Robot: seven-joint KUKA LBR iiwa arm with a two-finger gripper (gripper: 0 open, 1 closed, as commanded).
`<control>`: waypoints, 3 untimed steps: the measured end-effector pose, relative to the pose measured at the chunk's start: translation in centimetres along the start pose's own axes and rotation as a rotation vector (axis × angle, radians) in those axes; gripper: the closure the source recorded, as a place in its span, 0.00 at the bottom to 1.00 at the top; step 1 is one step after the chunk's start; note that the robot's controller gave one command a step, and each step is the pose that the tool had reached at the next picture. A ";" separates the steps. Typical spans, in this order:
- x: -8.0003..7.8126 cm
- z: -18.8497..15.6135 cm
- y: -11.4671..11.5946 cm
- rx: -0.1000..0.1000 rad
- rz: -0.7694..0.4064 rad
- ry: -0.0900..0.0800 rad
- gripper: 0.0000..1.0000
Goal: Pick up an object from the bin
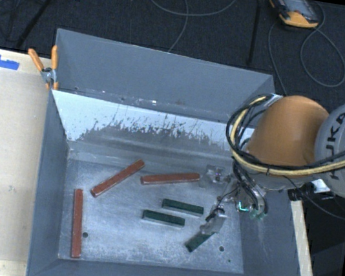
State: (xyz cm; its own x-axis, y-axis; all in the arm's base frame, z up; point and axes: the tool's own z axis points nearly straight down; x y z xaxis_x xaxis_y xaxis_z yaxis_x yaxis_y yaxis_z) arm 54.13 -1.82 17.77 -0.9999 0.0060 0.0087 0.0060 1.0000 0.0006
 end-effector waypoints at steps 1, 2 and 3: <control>0.3 11.1 4.6 -0.001 -0.023 -0.004 0.00; 0.1 10.8 4.5 0.000 -0.023 -0.007 1.00; -0.7 -3.2 5.0 0.000 -0.029 -0.017 1.00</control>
Offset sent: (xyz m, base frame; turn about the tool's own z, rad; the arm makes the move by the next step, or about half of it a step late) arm -0.0017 0.0437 -0.1074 -0.0198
